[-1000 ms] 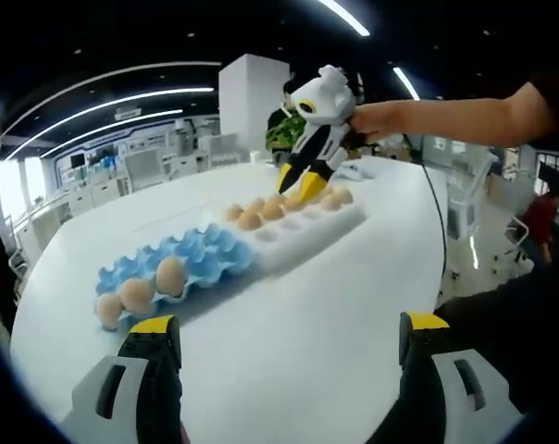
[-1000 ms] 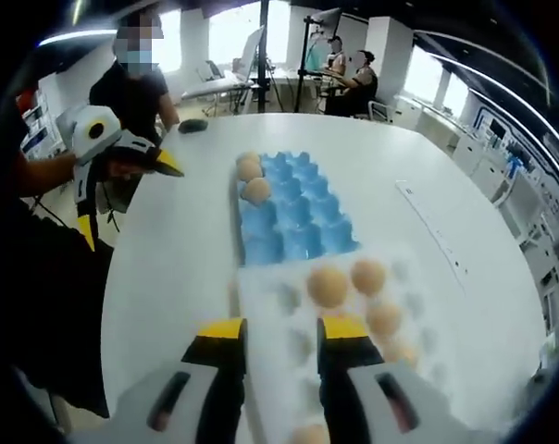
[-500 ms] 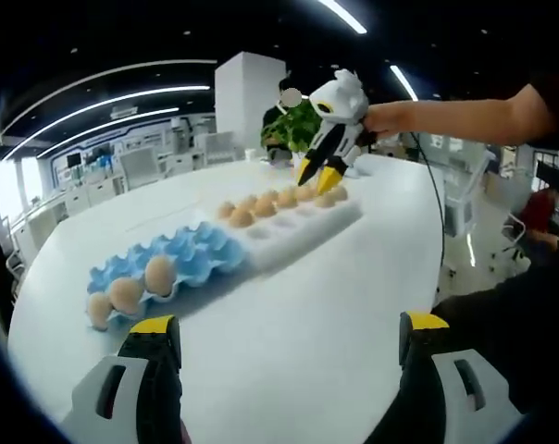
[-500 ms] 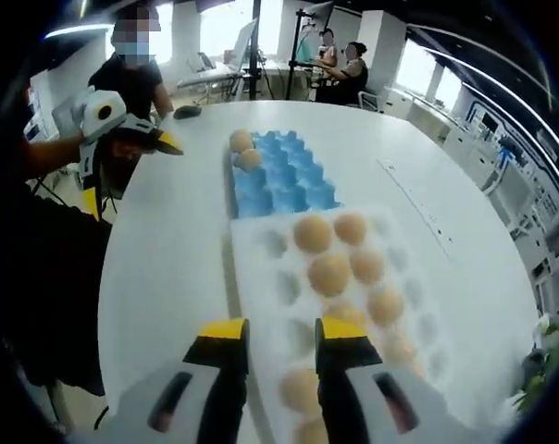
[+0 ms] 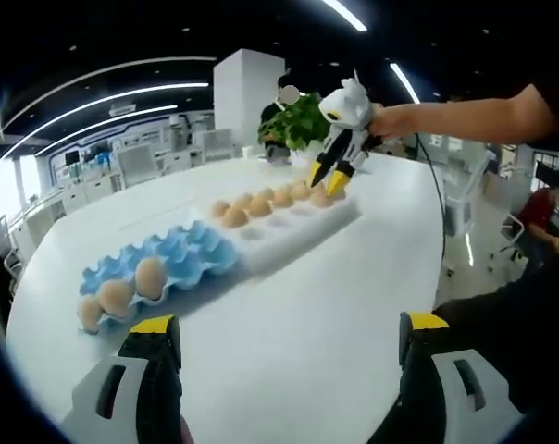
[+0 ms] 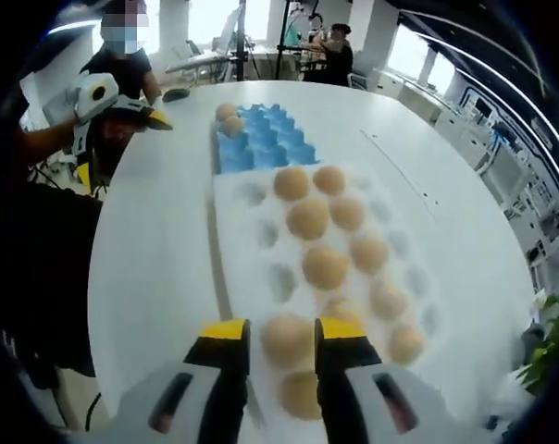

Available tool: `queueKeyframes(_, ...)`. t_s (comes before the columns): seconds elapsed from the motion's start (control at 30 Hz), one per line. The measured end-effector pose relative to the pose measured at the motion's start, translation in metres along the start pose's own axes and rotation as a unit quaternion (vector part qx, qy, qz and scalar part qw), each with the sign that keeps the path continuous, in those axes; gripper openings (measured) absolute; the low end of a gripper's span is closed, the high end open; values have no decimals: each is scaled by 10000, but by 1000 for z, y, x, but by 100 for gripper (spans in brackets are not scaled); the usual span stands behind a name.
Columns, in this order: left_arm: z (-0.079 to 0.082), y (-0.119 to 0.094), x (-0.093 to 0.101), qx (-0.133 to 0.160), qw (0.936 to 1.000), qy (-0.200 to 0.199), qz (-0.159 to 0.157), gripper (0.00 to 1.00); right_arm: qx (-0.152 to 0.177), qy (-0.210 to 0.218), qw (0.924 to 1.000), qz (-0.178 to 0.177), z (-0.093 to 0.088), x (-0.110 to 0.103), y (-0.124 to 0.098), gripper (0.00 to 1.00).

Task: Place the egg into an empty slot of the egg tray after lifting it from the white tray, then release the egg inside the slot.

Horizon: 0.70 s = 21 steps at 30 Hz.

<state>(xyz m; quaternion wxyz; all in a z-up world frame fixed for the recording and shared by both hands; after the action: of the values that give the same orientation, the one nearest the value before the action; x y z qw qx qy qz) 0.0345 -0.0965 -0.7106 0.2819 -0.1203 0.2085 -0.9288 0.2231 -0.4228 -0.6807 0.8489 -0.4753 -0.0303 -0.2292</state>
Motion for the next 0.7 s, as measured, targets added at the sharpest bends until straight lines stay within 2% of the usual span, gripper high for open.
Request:
queueKeyframes(0.07,1,1,0,12,10000,8,-8,100,-18,70,9999,80,-2,1,0,28)
queueKeyframes(0.4,0,1,-1,-71,9999,65,-35,100,-239,211,9995,-41,-8,6,7,26)
queueKeyframes(0.5,0,0,-2,-67,9999,67,-40,100,-244,423,9988,38,-10,6,10,26)
queueKeyframes(0.57,0,-1,-2,-67,9999,86,-29,100,-330,307,9990,23,-11,3,13,25)
queueKeyframes(0.7,1,-3,-2,-63,9999,95,-27,100,-388,430,9983,59,-12,4,16,27)
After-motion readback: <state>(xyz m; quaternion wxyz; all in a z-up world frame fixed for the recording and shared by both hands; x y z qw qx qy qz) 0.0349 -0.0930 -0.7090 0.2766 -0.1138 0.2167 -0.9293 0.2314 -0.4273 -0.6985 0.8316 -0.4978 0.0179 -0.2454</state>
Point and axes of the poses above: the point that each gripper's makers call its tool centre point, and the gripper's own axes: y roughly forward along the fingers, x roughly to its right, z roughly out of its top, the point moved 10 cm from there along -y, roughly backward along the fingers, and after that the axes turned 12 degrees about -z, right-handed, at the moved point
